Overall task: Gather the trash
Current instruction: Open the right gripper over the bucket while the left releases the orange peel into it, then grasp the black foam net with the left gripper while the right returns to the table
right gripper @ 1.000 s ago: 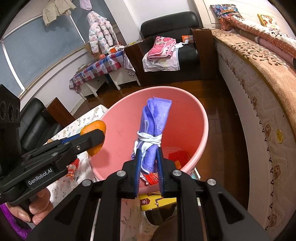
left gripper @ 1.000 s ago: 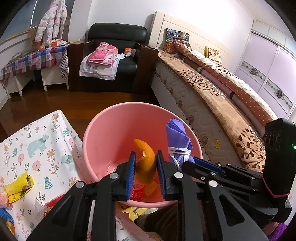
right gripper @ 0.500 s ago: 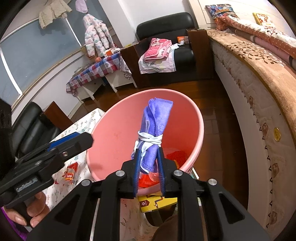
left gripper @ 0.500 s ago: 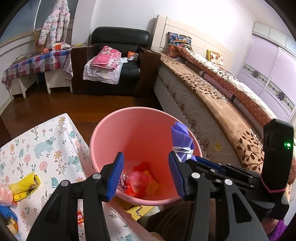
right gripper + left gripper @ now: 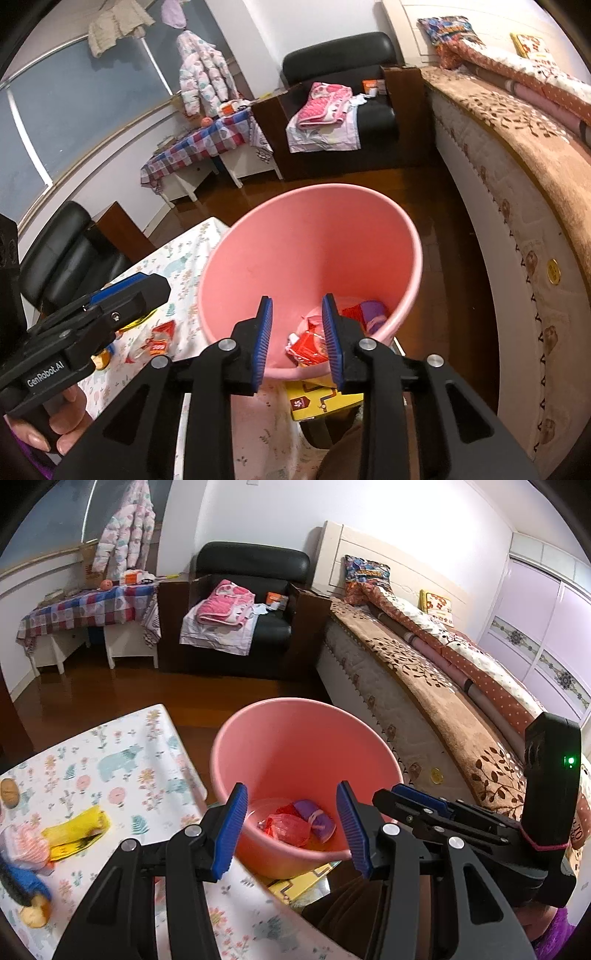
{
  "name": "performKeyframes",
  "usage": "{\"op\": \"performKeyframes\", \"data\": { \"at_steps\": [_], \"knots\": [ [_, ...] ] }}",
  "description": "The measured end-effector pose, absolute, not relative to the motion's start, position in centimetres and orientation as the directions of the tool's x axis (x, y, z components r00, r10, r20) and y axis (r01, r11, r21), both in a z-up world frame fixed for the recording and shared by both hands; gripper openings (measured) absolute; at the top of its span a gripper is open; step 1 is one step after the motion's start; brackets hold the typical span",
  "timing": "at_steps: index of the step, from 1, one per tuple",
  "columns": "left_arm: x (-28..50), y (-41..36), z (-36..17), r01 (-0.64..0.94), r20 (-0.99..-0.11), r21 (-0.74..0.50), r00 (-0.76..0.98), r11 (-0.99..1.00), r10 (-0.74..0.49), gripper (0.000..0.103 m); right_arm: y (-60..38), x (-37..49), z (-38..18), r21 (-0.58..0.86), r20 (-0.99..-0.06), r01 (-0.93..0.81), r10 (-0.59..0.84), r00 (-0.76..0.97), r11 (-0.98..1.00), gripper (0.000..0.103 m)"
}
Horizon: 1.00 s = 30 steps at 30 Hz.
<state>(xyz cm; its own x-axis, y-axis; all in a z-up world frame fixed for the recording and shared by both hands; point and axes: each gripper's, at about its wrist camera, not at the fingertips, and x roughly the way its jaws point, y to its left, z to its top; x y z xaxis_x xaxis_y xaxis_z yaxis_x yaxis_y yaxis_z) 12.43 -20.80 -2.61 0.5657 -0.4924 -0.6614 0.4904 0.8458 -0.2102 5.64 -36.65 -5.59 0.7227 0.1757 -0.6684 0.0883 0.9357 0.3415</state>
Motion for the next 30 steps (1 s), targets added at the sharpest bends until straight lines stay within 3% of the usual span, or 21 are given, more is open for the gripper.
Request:
{"op": "performKeyframes", "data": {
  "at_steps": [17, 30],
  "knots": [
    [7.4, -11.5, -0.9, 0.360, -0.646, -0.119, 0.679, 0.925, -0.348, 0.049, -30.3, 4.2, -3.6, 0.332, -0.642, -0.061, 0.272, 0.717, 0.941, 0.028],
    [6.1, -1.5, -2.3, 0.115, -0.679, -0.114, 0.716, 0.987, -0.162, 0.049, -26.4, 4.2, -3.9, 0.334, -0.653, -0.162, 0.352, 0.671, 0.928, 0.028]
  ]
}}
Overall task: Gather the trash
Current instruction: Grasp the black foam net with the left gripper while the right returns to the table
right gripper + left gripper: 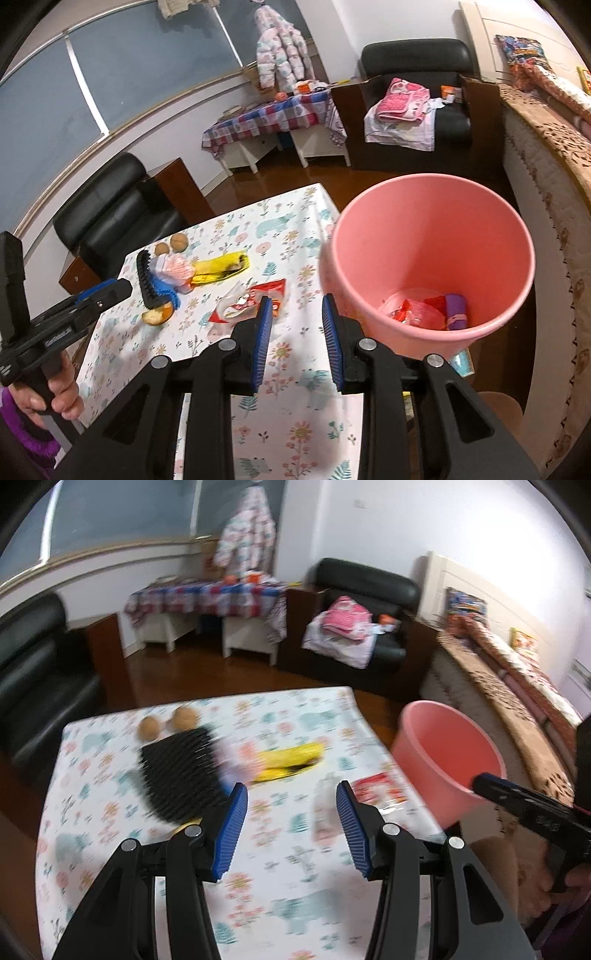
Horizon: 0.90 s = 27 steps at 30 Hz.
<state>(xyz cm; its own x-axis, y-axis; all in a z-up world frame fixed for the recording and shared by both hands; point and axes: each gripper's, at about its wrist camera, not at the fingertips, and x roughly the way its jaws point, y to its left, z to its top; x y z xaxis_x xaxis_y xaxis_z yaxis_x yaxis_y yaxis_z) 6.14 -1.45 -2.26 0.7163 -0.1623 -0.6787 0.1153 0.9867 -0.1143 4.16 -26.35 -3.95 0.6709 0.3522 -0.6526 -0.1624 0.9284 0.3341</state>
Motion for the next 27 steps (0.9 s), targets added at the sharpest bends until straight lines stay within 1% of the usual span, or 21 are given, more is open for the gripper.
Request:
{"op": "performKeyframes", "data": {
  "at_steps": [3, 6, 12, 19, 23, 25, 27],
  "knots": [
    [6.6, 0.4, -3.4, 0.044, -0.700, -0.112, 0.706, 0.993, -0.110, 0.049, -26.0, 4.2, -4.2, 0.339, -0.654, -0.176, 0.366, 0.662, 0.924, 0.028],
    [7.4, 1.1, -4.1, 0.004, -0.714, -0.118, 0.695, 0.993, -0.088, 0.049, -25.7, 4.4, -4.4, 0.343, -0.657, -0.184, 0.376, 0.654, 0.921, 0.028],
    [9.7, 1.2, -5.4, -0.061, -0.732, -0.114, 0.680, 0.992, -0.043, 0.049, -25.7, 4.7, -5.0, 0.352, -0.663, -0.187, 0.385, 0.642, 0.917, 0.028],
    [11.7, 1.6, -7.1, -0.168, -0.760, -0.074, 0.648, 0.983, 0.053, 0.049, -25.9, 5.2, -5.5, 0.360, -0.669, -0.187, 0.393, 0.631, 0.914, 0.028],
    [11.9, 2.3, -7.6, -0.204, -0.762, -0.084, 0.644, 0.975, 0.069, 0.049, -25.8, 5.6, -5.8, 0.363, -0.673, -0.194, 0.401, 0.622, 0.911, 0.028],
    [11.8, 2.6, -7.5, -0.212, -0.759, -0.085, 0.647, 0.974, 0.075, 0.047, -25.6, 5.7, -6.0, 0.364, -0.674, -0.199, 0.405, 0.617, 0.910, 0.028],
    [11.8, 3.0, -7.6, -0.215, -0.759, -0.087, 0.647, 0.973, 0.075, 0.035, -25.4, 5.9, -6.1, 0.364, -0.677, -0.206, 0.410, 0.611, 0.908, 0.028]
  ]
}}
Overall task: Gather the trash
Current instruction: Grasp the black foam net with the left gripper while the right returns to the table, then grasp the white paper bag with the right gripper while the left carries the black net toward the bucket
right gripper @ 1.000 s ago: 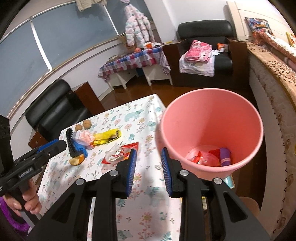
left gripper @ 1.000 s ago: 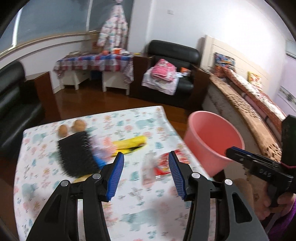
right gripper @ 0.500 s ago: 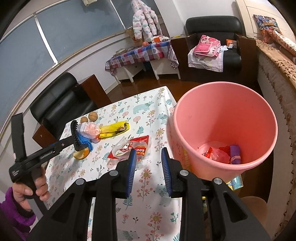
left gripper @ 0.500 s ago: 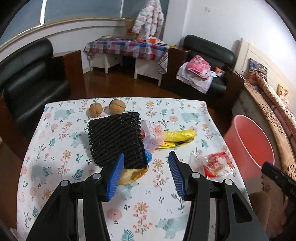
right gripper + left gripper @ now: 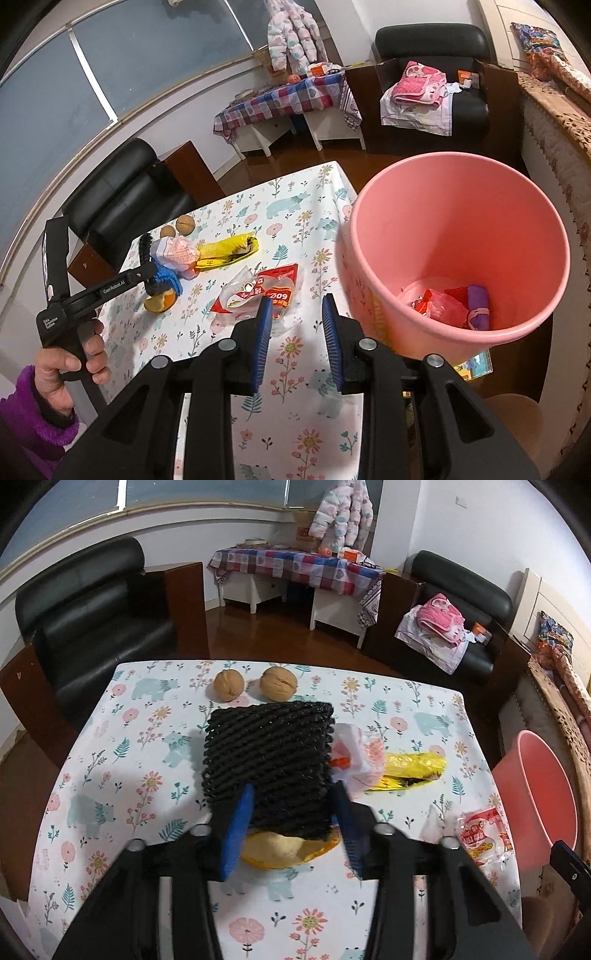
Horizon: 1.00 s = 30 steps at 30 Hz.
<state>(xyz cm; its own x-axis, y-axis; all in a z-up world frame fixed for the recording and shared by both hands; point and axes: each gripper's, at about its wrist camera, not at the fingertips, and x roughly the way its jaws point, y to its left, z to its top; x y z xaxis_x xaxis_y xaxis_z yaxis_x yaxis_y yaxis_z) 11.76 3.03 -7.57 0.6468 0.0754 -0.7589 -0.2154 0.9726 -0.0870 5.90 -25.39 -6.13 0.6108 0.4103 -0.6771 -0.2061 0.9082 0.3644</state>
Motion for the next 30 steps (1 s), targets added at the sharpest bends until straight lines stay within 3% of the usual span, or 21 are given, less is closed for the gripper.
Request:
{"op": "performKeyframes", "data": {
  "at_steps": [3, 7, 26, 28, 30],
  "knots": [
    [11.5, 3.7, -7.6, -0.225, -0.764, -0.115, 0.643, 0.968, 0.059, 0.020, -24.9, 6.0, -6.3, 0.364, -0.680, -0.216, 0.416, 0.603, 0.906, 0.028],
    [10.9, 4.4, -7.4, -0.222, -0.754, -0.120, 0.654, 0.967, 0.057, 0.013, -24.2, 6.0, -6.2, 0.357, -0.684, -0.230, 0.421, 0.596, 0.905, 0.028],
    [6.1, 7.8, -3.5, -0.155, -0.666, -0.216, 0.745, 0.964, -0.030, 0.010, -16.9, 7.9, -4.1, 0.390, -0.655, -0.380, 0.543, 0.525, 0.839, 0.029],
    [5.6, 8.2, -3.5, -0.150, -0.661, -0.225, 0.749, 0.963, -0.038, 0.010, -15.4, 8.6, -4.1, 0.395, -0.657, -0.393, 0.555, 0.510, 0.830, 0.044],
    [5.2, 8.7, -3.6, -0.148, -0.659, -0.233, 0.750, 0.961, -0.044, 0.010, -13.8, 9.4, -4.0, 0.405, -0.655, -0.414, 0.575, 0.490, 0.815, 0.046]
  ]
}}
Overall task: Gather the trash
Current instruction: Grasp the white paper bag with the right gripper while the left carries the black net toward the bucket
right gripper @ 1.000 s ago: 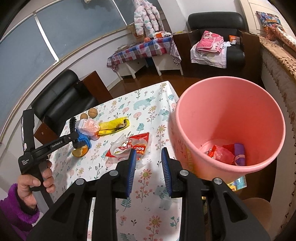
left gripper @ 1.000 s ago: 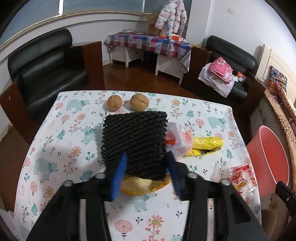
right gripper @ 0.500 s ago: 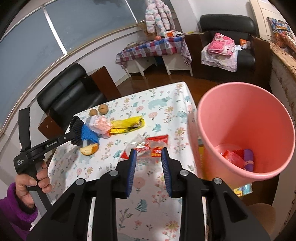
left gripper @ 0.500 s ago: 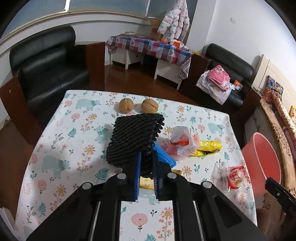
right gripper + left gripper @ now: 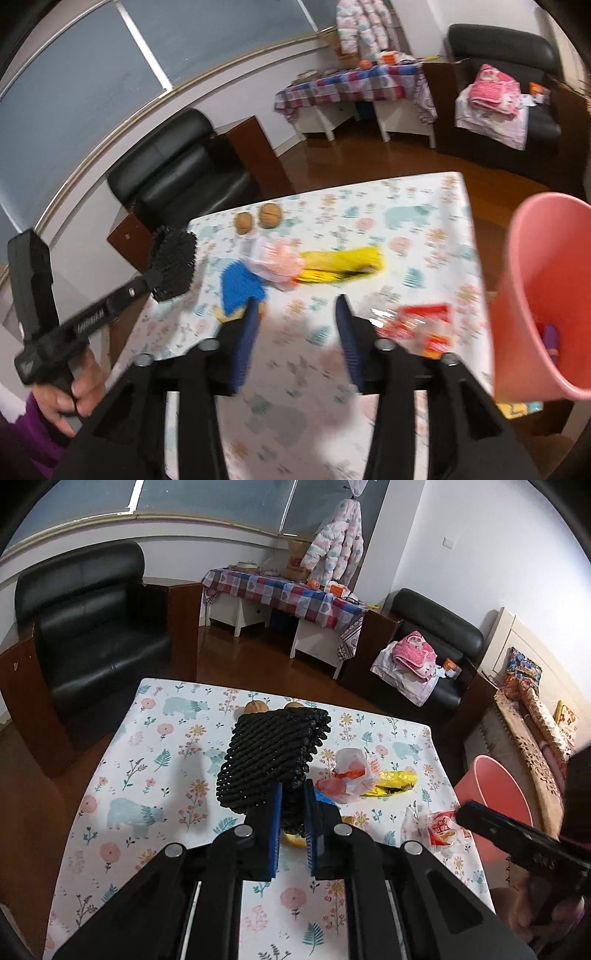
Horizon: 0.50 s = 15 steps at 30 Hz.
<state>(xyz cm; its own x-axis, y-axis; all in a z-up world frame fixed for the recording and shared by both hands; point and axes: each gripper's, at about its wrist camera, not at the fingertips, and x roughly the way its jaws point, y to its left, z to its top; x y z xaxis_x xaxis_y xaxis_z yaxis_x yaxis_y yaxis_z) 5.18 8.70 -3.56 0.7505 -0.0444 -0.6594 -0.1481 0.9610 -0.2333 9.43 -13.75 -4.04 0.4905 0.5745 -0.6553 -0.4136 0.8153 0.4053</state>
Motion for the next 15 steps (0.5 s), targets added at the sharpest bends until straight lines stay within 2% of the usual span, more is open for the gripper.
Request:
{"op": "performKeyframes", "data": {
  "at_steps": [7, 10, 15],
  "knots": [
    [4.4, 10.3, -4.2, -0.151, -0.659, -0.263, 0.749, 0.953, -0.063, 0.010, -7.7, 11.1, -5.1, 0.326, -0.705, -0.480, 0.548, 0.450, 0.814, 0.047],
    [4.3, 10.9, -4.3, -0.153, -0.659, -0.275, 0.749, 0.949, -0.070, 0.010, -5.2, 11.7, -5.4, 0.221, -0.726, -0.502, 0.485, 0.488, 0.836, 0.047],
    [4.2, 11.7, -4.4, -0.152, -0.651, -0.292, 0.755, 0.944, -0.080, 0.010, -3.8, 12.9, -5.9, 0.141, -0.738, -0.488, 0.420, 0.529, 0.861, 0.047]
  ]
}}
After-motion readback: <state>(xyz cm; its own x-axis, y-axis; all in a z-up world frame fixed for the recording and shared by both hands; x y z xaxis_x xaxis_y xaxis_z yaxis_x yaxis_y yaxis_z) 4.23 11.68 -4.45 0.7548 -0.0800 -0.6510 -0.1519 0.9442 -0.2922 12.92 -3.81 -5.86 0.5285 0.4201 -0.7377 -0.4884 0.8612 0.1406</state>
